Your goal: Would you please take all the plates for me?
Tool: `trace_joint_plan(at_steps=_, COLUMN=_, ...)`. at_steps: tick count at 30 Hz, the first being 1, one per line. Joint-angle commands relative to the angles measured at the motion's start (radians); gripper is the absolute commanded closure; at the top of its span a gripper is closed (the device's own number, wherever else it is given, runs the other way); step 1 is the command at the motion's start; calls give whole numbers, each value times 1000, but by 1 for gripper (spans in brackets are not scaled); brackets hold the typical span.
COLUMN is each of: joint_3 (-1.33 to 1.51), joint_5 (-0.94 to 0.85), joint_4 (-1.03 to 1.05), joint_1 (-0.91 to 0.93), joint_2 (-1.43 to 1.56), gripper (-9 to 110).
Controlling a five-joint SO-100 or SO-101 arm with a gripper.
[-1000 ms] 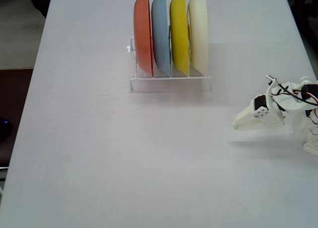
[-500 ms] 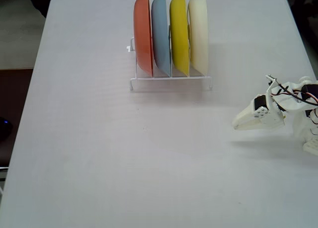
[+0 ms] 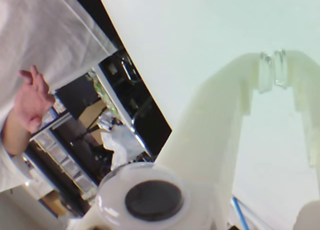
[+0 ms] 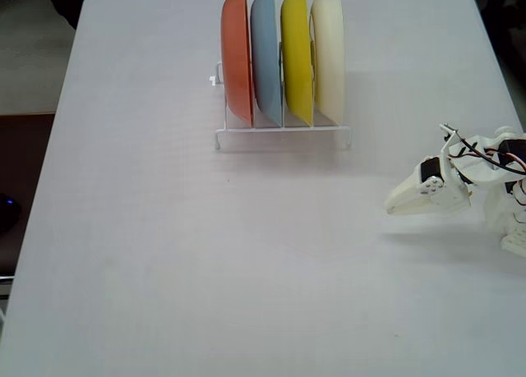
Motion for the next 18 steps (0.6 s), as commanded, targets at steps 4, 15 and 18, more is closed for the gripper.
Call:
trace_joint_plan(at_steps=4, joint_3=-2, joint_5=8, joint_4=-9, joint_1=6, joint_2=21, gripper=102)
trace_joint_plan(at_steps=15, joint_3=-2, joint_5=9, joint_4=-8, joint_1=6, joint_2=21, gripper=102)
trace_joint_plan(at_steps=18, joint_3=-3, joint_5=44, joint_4=-23, joint_1=6, joint_2=21, gripper=102)
